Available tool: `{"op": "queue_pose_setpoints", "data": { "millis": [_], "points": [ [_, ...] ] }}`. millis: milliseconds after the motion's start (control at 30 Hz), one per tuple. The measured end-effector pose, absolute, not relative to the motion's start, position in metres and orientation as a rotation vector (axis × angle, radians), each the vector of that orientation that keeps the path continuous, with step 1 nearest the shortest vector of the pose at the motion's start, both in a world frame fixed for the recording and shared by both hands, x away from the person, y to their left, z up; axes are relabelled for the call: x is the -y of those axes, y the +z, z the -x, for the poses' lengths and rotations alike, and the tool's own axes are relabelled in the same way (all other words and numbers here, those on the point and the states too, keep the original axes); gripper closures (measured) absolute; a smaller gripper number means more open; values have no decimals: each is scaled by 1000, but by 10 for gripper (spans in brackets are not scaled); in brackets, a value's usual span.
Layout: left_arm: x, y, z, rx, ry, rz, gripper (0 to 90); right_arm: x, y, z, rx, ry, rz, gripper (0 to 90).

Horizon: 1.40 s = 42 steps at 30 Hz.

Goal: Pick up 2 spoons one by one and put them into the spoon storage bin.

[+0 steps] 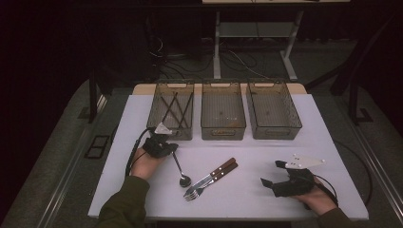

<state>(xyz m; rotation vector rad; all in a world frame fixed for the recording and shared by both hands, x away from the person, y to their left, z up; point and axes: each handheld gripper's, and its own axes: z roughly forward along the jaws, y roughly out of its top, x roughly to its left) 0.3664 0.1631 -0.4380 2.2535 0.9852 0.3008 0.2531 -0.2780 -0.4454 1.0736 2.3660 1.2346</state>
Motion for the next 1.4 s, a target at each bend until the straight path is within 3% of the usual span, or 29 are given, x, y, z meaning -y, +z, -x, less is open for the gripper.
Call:
{"op": "queue_pose_setpoints", "data": {
  "millis": [533, 1400],
  "points": [
    [-156, -438, -364, -953, 357, -2339, 900, 278, -446, -253, -2367, 1233, -1075, 113],
    [-173, -433, -344, -938, 332, -2403, 900, 277, -446, -254, -2366, 1228, -1080, 113]
  ]
}}
